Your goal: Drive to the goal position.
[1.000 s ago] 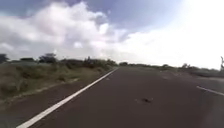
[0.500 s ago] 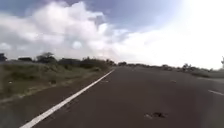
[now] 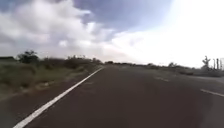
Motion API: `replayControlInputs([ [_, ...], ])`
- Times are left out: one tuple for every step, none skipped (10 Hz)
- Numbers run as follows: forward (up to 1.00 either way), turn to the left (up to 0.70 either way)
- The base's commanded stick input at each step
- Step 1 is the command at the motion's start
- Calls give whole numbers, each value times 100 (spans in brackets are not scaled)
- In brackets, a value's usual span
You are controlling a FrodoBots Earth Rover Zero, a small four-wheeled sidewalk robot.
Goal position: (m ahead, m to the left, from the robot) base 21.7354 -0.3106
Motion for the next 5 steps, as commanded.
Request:
replayControlInputs([
  [100,0],
  [100,0],
  [100,0],
  [100,0],
  [100,0],
])
